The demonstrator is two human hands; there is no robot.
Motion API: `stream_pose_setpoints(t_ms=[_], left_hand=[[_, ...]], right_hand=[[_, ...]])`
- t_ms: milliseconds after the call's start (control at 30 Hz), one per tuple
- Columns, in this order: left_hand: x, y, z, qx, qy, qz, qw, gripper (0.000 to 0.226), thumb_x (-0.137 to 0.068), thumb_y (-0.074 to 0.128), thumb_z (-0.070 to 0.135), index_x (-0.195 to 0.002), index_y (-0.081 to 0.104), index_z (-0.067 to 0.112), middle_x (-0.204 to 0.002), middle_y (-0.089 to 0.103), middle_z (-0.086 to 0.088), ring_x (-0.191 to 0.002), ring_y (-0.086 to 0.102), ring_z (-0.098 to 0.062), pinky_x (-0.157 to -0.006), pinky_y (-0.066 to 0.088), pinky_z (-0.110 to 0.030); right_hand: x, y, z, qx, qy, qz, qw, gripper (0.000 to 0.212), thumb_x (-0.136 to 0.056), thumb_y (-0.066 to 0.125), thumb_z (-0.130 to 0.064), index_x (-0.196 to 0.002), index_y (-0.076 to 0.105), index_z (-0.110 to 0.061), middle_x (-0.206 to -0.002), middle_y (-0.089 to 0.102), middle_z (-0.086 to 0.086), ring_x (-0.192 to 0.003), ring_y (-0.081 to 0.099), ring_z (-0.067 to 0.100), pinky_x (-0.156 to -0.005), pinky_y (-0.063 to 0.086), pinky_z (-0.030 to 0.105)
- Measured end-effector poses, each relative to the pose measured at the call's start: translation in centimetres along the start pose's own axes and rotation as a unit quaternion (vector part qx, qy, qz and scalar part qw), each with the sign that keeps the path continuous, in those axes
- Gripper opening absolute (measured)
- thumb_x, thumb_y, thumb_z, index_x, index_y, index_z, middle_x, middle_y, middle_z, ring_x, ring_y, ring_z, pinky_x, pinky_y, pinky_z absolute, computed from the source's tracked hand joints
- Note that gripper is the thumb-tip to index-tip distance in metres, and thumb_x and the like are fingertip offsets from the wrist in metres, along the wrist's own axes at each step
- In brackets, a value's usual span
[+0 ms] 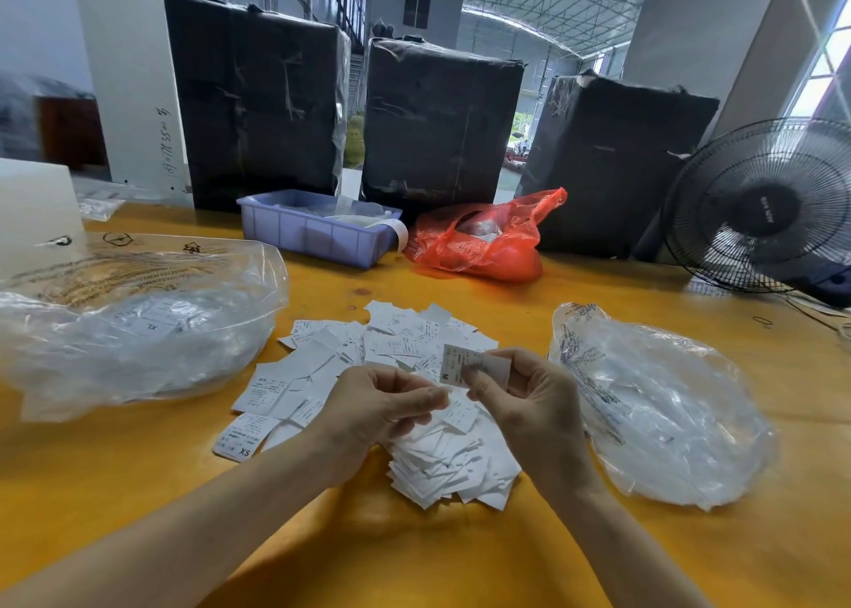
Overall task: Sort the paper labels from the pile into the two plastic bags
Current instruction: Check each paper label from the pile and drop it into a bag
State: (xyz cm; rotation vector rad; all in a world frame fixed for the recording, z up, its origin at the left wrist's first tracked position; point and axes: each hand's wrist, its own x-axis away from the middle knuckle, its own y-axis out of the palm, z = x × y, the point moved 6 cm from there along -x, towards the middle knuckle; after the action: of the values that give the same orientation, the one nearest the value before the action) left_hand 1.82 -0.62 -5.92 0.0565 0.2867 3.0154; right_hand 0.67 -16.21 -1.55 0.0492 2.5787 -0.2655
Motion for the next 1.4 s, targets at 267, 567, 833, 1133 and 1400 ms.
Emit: stream_pose_setpoints(t_ms=[267, 567, 833, 1133, 1400], left_hand=[[-0.13, 0.02, -0.02, 0.003, 0.003, -0.002, 1.0, 0.021, -0.054, 0.081, 0.011, -0.07, 0.071, 0.0, -0.054, 0.062, -0.006, -0.046, 0.055, -0.008, -0.041, 0.039, -0.014], [-0.08, -0.1, -0.01, -0.017, -0.002, 0.004, 1.0, 0.029, -0.052, 0.081, 0.016, -0.073, 0.072, -0.001, -0.056, 0.063, -0.007, -0.048, 0.052, -0.011, -0.043, 0.038, -0.017], [-0.09, -0.02, -0.14, -0.017, -0.003, -0.003, 1.0, 0.02, -0.051, 0.082, 0.019, -0.065, 0.075, 0.007, -0.06, 0.065, -0.009, -0.055, 0.05, -0.016, -0.048, 0.036, -0.021], [0.0, -0.26, 0.18, -0.005, 0.005, -0.002, 1.0, 0.024, -0.055, 0.08, 0.019, -0.072, 0.075, 0.003, -0.066, 0.071, -0.007, -0.051, 0.058, -0.007, -0.043, 0.041, -0.015], [-0.03, -0.18, -0.02, -0.014, 0.002, -0.006, 1.0, 0.021, -0.055, 0.08, 0.02, -0.069, 0.077, 0.004, -0.068, 0.072, -0.008, -0.051, 0.057, -0.006, -0.044, 0.041, -0.016]], right_hand=[[0.07, 0.46, 0.14, 0.061, -0.013, -0.012, 0.998, 0.018, -0.079, 0.072, -0.001, -0.074, 0.066, -0.018, -0.07, 0.069, 0.002, -0.066, 0.067, 0.017, -0.063, 0.056, 0.033], [0.23, 0.55, 0.33, 0.093, -0.022, 0.001, 0.995, 0.01, -0.08, 0.072, -0.006, -0.079, 0.065, -0.013, -0.07, 0.069, 0.005, -0.065, 0.066, 0.027, -0.063, 0.052, 0.052], [0.31, 0.62, 0.19, 0.112, -0.024, 0.001, 0.993, 0.008, -0.08, 0.073, -0.008, -0.081, 0.066, -0.012, -0.071, 0.069, 0.003, -0.065, 0.067, 0.024, -0.062, 0.053, 0.049], [0.2, 0.51, 0.06, 0.117, -0.032, -0.004, 0.993, 0.01, -0.079, 0.073, -0.006, -0.078, 0.066, -0.013, -0.072, 0.068, -0.002, -0.067, 0.067, 0.018, -0.066, 0.055, 0.041], [0.22, 0.33, -0.09, 0.105, -0.035, 0.009, 0.994, 0.012, -0.079, 0.073, -0.004, -0.077, 0.066, -0.014, -0.072, 0.069, -0.001, -0.067, 0.067, 0.017, -0.067, 0.055, 0.038]])
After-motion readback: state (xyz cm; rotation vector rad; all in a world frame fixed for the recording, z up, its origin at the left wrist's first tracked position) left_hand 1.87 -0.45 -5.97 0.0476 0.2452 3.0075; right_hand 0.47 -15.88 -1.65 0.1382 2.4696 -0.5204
